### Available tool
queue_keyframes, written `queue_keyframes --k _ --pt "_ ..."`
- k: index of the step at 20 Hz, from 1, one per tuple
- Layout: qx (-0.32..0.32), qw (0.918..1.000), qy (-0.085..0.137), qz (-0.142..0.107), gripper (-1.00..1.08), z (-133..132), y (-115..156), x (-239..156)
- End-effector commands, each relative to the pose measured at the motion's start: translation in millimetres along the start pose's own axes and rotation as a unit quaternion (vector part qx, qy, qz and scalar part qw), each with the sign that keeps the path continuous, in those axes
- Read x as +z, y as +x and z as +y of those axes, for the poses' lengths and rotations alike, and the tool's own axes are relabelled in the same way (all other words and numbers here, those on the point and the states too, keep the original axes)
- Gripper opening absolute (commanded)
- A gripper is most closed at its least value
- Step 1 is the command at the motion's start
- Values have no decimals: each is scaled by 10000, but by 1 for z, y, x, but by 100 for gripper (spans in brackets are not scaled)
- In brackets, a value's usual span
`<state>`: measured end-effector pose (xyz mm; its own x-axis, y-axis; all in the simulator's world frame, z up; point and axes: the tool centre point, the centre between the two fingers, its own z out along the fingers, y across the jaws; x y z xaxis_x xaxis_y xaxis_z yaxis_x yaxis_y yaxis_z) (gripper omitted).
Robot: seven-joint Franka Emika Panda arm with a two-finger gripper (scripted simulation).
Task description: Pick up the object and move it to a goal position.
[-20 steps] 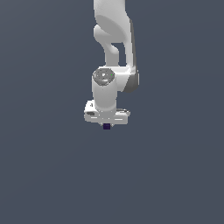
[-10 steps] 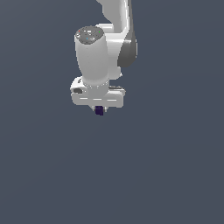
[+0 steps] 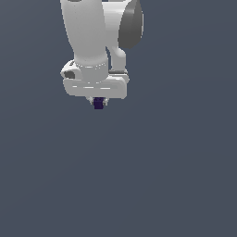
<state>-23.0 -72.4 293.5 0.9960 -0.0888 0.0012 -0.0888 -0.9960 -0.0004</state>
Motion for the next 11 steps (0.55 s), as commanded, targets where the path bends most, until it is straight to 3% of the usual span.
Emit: queue_keyframes --k 1,11 --pt "-2 10000 0 -6 -100 3 -1 -9" --pt "-2 10000 0 -6 -100 3 1 -11"
